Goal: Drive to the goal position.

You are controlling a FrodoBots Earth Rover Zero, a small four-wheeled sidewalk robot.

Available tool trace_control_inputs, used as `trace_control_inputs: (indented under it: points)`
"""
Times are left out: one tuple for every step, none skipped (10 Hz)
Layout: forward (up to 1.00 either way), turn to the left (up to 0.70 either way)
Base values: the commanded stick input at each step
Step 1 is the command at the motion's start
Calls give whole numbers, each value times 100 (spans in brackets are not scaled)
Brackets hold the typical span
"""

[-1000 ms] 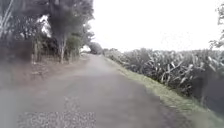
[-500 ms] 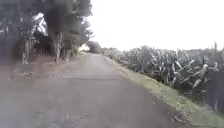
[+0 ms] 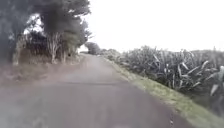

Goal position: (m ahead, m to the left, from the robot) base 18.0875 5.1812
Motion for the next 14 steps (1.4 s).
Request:
trace_control_inputs:
  points:
    - [100,0]
    - [100,0]
    - [100,0]
    - [100,0]
    - [100,0]
    - [100,0]
    - [100,0]
    - [100,0]
    - [100,0]
    - [100,0]
    - [100,0]
    - [100,0]
    - [100,0]
    - [100,0]
